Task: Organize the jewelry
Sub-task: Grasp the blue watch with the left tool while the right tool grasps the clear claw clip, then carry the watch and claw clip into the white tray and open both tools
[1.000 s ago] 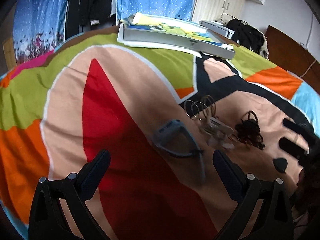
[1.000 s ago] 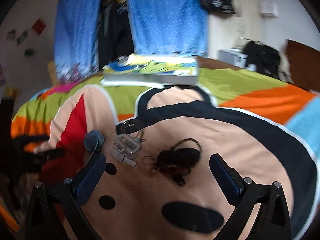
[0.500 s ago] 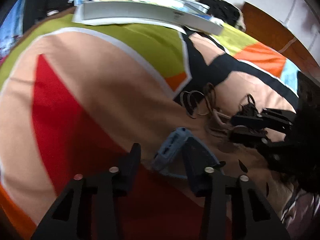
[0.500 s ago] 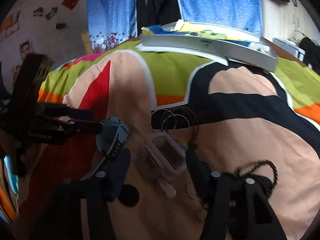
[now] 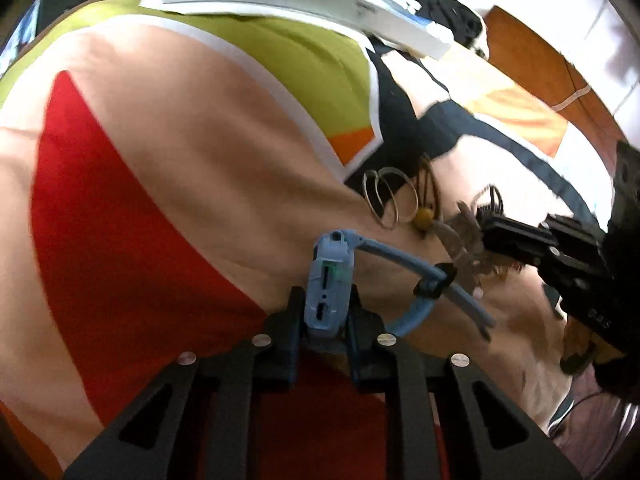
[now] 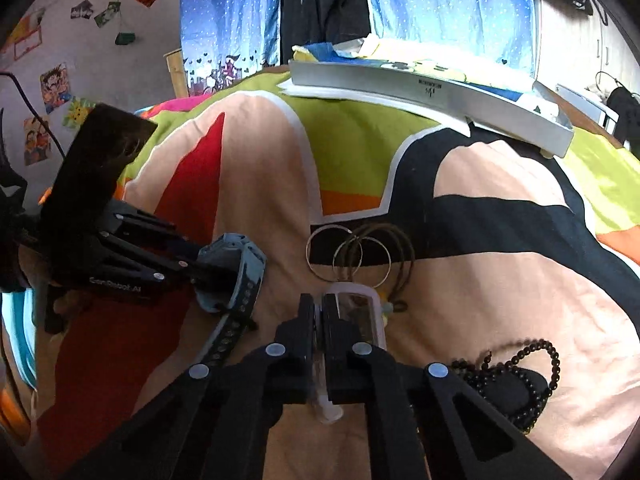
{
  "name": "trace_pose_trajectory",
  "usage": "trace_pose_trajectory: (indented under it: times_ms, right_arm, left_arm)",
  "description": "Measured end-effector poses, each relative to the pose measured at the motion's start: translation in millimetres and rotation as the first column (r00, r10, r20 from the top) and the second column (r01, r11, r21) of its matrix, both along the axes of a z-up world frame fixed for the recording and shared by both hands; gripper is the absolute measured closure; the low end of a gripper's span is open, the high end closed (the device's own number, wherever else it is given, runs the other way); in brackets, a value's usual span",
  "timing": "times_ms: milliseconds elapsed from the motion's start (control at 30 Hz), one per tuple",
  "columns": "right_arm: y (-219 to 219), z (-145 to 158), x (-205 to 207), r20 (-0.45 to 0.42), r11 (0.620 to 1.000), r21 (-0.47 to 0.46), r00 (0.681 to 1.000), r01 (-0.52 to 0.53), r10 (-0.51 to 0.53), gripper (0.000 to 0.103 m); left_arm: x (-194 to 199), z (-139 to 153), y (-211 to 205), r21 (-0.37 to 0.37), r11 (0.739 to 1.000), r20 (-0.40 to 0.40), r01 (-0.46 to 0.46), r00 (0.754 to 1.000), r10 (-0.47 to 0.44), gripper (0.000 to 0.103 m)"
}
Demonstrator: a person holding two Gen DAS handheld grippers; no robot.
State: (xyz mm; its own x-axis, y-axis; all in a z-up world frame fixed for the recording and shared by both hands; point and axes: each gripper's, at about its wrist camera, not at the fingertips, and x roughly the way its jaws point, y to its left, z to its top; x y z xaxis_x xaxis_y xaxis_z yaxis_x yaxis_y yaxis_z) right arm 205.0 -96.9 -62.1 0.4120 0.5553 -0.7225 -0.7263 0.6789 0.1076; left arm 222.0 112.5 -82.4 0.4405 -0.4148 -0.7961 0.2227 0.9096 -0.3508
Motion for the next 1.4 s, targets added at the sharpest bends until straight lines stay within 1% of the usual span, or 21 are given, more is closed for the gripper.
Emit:
trace_pose_trajectory:
  times_ms: [67, 167, 267, 367, 400, 433, 500, 567, 600, 633, 700, 800, 900, 967, 1100, 1233, 1300, 1367, 1400]
  right_arm:
    - [0, 5, -1, -0.012, 1.0, 0.012, 1.0, 0.019, -0.019, 0.098]
    - [-6, 19, 1, -0.025, 0.997, 0.066, 0.998, 0.052, -0.05, 0.098]
    - [-7, 40, 7, -0.018, 0.988, 0.131, 0.997, 0.079, -0.077, 0.098]
    - [-2, 62, 16, 0.015, 0.978, 0.189, 0.996, 0.086, -0.091, 0.098]
    - [-1, 73, 22, 0.039, 0.973, 0.214, 0.995, 0.086, -0.096, 0.098]
    - [1, 79, 25, 0.055, 0.97, 0.226, 0.994, 0.084, -0.099, 0.098]
    - [7, 98, 41, 0.115, 0.966, 0.249, 0.988, 0.075, -0.106, 0.098]
    - [12, 112, 60, 0.163, 0.963, 0.258, 0.979, 0.076, -0.121, 0.098]
    - [15, 118, 71, 0.183, 0.961, 0.264, 0.974, 0.08, -0.132, 0.098]
    - [18, 123, 78, 0.198, 0.96, 0.268, 0.97, 0.086, -0.142, 0.098]
    - [25, 132, 104, 0.222, 0.956, 0.272, 0.96, 0.109, -0.172, 0.098]
    - [31, 133, 135, 0.203, 0.948, 0.28, 0.956, 0.149, -0.21, 0.098]
    - [36, 132, 165, 0.178, 0.941, 0.277, 0.952, 0.196, -0.251, 0.098]
    - [41, 125, 188, 0.157, 0.937, 0.259, 0.947, 0.234, -0.28, 0.098]
    - [46, 110, 212, 0.113, 0.935, 0.216, 0.944, 0.281, -0.309, 0.098]
    - [53, 89, 227, 0.07, 0.941, 0.162, 0.948, 0.297, -0.311, 0.098]
    - [55, 80, 232, 0.046, 0.945, 0.142, 0.951, 0.296, -0.305, 0.098]
    - [57, 78, 231, 0.06, 0.948, 0.128, 0.952, 0.291, -0.3, 0.098]
    - [57, 79, 231, 0.065, 0.95, 0.118, 0.952, 0.29, -0.299, 0.098]
  left_arm:
    - [1, 12, 6, -0.032, 0.999, 0.028, -0.027, 0.999, 0.028, 0.088]
    - [6, 34, 17, -0.051, 0.997, 0.088, -0.06, 0.994, 0.064, 0.088]
    - [13, 59, 32, -0.078, 0.992, 0.164, -0.096, 0.981, 0.108, 0.088]
    - [30, 91, 44, -0.088, 0.987, 0.263, -0.137, 0.952, 0.156, 0.088]
    - [36, 98, 45, -0.09, 0.985, 0.285, -0.149, 0.944, 0.169, 0.088]
    - [44, 108, 47, -0.09, 0.982, 0.319, -0.165, 0.929, 0.186, 0.088]
    - [61, 124, 50, -0.081, 0.978, 0.389, -0.191, 0.898, 0.207, 0.088]
    - [84, 136, 52, -0.084, 0.974, 0.421, -0.211, 0.878, 0.227, 0.088]
    - [93, 138, 50, -0.09, 0.971, 0.426, -0.221, 0.873, 0.238, 0.088]
    - [102, 141, 51, -0.094, 0.969, 0.425, -0.23, 0.87, 0.248, 0.088]
    - [126, 139, 51, -0.091, 0.961, 0.417, -0.261, 0.867, 0.275, 0.088]
    - [156, 129, 49, -0.088, 0.948, 0.381, -0.304, 0.87, 0.314, 0.088]
    - [182, 117, 54, -0.071, 0.935, 0.308, -0.348, 0.884, 0.353, 0.088]
    - [196, 108, 54, -0.04, 0.93, 0.255, -0.366, 0.896, 0.364, 0.088]
    - [208, 90, 54, 0.008, 0.921, 0.174, -0.39, 0.907, 0.382, 0.088]
    - [210, 87, 48, 0.044, 0.924, 0.168, -0.38, 0.914, 0.368, 0.087]
    - [208, 87, 48, 0.054, 0.917, 0.171, -0.394, 0.909, 0.38, 0.086]
    - [204, 88, 50, 0.034, 0.917, 0.17, -0.397, 0.906, 0.387, 0.08]
    - [203, 90, 51, 0.028, 0.915, 0.172, -0.403, 0.903, 0.393, 0.072]
